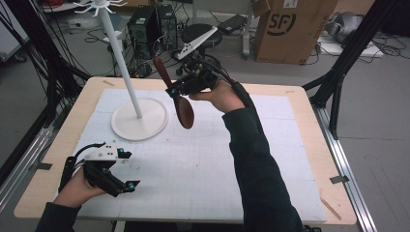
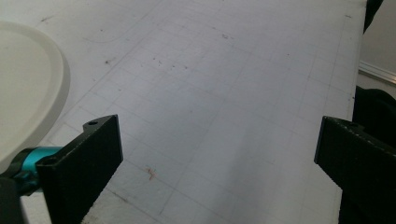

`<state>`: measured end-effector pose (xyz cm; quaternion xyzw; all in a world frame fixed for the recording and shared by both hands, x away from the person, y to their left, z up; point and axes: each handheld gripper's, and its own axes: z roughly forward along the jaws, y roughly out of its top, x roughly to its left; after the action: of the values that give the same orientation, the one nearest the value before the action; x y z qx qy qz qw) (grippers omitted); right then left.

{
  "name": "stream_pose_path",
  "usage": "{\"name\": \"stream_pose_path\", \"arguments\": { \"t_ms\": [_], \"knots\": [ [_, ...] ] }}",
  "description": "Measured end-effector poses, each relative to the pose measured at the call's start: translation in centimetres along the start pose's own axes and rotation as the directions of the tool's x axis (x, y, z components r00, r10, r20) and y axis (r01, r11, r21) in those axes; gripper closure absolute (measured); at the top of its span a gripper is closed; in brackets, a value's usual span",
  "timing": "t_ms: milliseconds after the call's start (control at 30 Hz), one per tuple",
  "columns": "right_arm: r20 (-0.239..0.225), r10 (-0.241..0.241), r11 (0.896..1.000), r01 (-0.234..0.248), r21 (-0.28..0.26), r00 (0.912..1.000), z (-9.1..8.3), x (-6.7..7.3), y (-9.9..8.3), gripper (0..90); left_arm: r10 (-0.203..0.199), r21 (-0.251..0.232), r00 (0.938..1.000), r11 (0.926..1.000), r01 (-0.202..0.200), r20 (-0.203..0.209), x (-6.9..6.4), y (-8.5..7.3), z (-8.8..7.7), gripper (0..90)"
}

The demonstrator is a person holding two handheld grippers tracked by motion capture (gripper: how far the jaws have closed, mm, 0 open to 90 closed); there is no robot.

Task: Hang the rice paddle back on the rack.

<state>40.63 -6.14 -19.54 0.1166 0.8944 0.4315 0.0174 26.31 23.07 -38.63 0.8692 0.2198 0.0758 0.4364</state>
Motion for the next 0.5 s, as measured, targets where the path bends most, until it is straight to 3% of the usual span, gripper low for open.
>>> {"name": "stream_pose_path", "arguments": {
  "t_ms": [500],
  "knots": [
    [0.015, -0.006, 1.000, 0.006, -0.008, 0.9999, 0.2, -0.7, 3.4, 77.8, 0.002, -0.005, 1.0000, 1.0000, -0.002, 0.008, -0.1, 0.0, 0.0, 1.6]
  ]
}}
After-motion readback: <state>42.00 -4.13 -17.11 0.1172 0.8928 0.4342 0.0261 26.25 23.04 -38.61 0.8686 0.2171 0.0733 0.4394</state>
